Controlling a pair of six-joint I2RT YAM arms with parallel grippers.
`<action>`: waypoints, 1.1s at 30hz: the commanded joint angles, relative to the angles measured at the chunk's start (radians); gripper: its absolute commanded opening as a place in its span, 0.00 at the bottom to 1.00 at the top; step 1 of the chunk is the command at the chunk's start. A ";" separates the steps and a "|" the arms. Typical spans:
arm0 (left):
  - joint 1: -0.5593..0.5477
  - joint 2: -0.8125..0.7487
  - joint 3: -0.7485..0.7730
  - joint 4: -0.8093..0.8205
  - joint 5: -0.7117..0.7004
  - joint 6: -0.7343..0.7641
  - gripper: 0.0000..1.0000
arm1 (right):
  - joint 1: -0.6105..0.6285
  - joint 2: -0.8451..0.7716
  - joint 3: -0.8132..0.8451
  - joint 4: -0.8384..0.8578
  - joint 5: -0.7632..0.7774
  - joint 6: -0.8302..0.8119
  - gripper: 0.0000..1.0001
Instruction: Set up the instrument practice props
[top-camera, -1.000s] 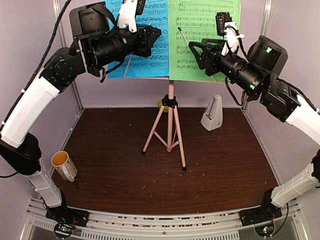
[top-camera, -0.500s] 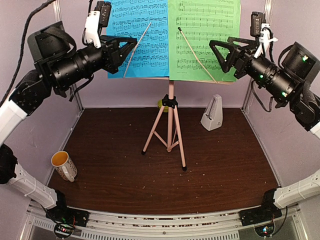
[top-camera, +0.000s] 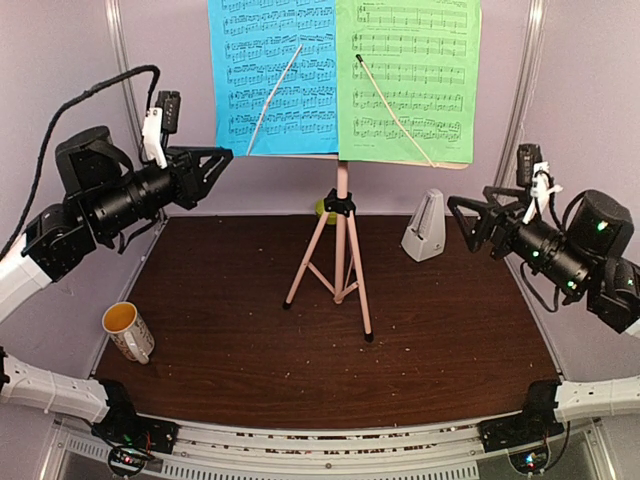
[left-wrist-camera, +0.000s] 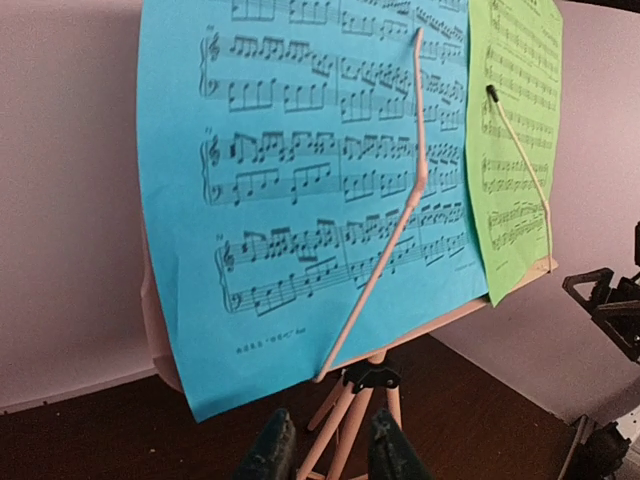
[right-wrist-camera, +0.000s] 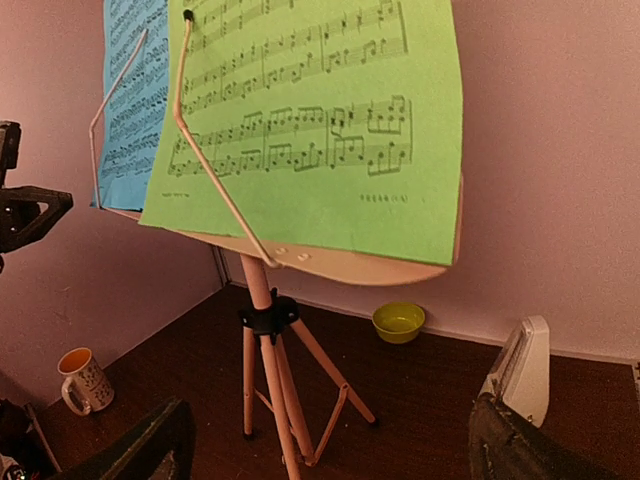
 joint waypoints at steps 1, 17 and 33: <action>0.040 -0.040 -0.090 0.074 0.039 -0.096 0.29 | -0.092 -0.050 -0.153 -0.005 0.052 0.155 0.96; 0.144 -0.026 -0.212 0.085 0.037 -0.209 0.40 | -0.558 0.489 0.017 0.109 -0.080 0.388 0.99; 0.219 -0.048 -0.246 0.052 0.093 -0.200 0.40 | -0.715 1.074 0.618 -0.015 -0.340 0.095 1.00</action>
